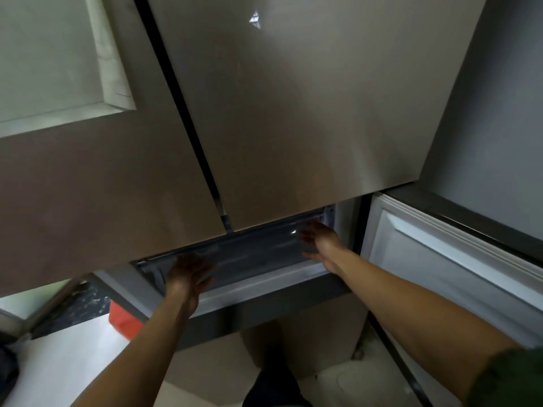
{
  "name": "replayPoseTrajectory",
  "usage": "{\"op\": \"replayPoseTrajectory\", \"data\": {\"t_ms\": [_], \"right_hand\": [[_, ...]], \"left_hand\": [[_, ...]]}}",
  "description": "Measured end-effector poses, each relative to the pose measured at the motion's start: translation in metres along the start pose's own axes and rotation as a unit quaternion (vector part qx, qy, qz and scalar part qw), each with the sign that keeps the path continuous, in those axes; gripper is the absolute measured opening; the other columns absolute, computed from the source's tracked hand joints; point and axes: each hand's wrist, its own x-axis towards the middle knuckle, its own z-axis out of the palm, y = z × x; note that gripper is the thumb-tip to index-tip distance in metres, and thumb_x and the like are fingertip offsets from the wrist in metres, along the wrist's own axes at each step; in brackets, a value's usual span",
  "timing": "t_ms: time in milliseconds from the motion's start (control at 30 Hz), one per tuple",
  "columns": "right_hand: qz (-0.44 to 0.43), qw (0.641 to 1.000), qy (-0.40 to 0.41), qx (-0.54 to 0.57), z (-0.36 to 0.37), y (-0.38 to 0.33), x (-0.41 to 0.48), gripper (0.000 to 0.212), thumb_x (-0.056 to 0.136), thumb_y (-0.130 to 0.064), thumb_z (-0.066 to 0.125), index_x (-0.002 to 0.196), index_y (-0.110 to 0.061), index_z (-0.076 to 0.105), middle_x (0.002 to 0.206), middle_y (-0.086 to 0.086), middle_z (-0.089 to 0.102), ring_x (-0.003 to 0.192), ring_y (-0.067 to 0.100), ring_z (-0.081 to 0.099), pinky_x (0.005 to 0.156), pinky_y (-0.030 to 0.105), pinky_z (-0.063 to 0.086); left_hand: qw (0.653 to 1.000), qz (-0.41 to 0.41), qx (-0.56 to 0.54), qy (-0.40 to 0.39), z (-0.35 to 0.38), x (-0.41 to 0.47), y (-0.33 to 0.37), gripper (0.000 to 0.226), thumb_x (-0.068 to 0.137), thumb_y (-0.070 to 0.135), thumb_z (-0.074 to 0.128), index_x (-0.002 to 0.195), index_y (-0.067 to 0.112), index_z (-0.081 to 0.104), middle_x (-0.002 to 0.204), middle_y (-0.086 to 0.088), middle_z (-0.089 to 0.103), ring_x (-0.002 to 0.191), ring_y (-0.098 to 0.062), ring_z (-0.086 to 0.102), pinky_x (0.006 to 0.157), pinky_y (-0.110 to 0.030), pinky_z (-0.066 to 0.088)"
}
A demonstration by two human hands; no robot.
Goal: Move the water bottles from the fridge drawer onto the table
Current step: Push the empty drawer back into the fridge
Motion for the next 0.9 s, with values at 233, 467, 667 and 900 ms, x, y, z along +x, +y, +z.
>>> {"op": "replayPoseTrajectory", "data": {"t_ms": [233,467,667,900], "right_hand": [[-0.023,0.977,0.037,-0.209,-0.018,0.005,-0.034,0.024,0.098,-0.028,0.049,0.116,-0.017,0.06,0.112,0.006,0.063,0.103,0.024,0.06,0.073,0.038,0.055],[-0.324,0.779,0.098,-0.527,-0.071,-0.032,-0.155,0.021,0.094,-0.029,0.054,0.111,-0.023,0.065,0.099,-0.004,0.067,0.081,0.01,0.058,0.069,0.024,0.042],[-0.43,0.633,0.252,-0.593,-0.14,-0.085,-0.232,0.027,0.09,-0.031,0.051,0.107,-0.019,0.068,0.099,0.003,0.068,0.089,0.024,0.064,0.066,0.031,0.048],[-0.105,0.67,0.328,-0.657,-0.225,-0.096,-0.282,0.053,0.094,-0.058,0.036,0.13,-0.022,0.053,0.127,0.011,0.057,0.114,0.033,0.053,0.093,0.046,0.04]], "left_hand": [[0.983,-0.072,0.167,0.036,0.022,-0.037,0.005,0.028,0.104,0.025,0.032,0.116,0.008,0.052,0.112,-0.018,0.059,0.091,-0.034,0.06,0.074,-0.045,0.05],[0.894,-0.009,0.443,-0.072,0.059,-0.104,-0.007,0.019,0.1,0.02,0.046,0.102,0.005,0.057,0.076,-0.011,0.056,0.064,-0.024,0.053,0.057,-0.034,0.045],[0.769,0.129,0.61,-0.14,0.105,-0.142,-0.017,0.014,0.096,0.028,0.05,0.095,0.019,0.06,0.086,-0.006,0.066,0.078,-0.02,0.061,0.074,-0.037,0.053],[0.686,0.232,0.659,-0.205,0.135,-0.188,-0.024,0.011,0.094,0.03,0.051,0.091,0.023,0.059,0.086,0.0,0.064,0.077,-0.016,0.06,0.074,-0.038,0.054]]}}
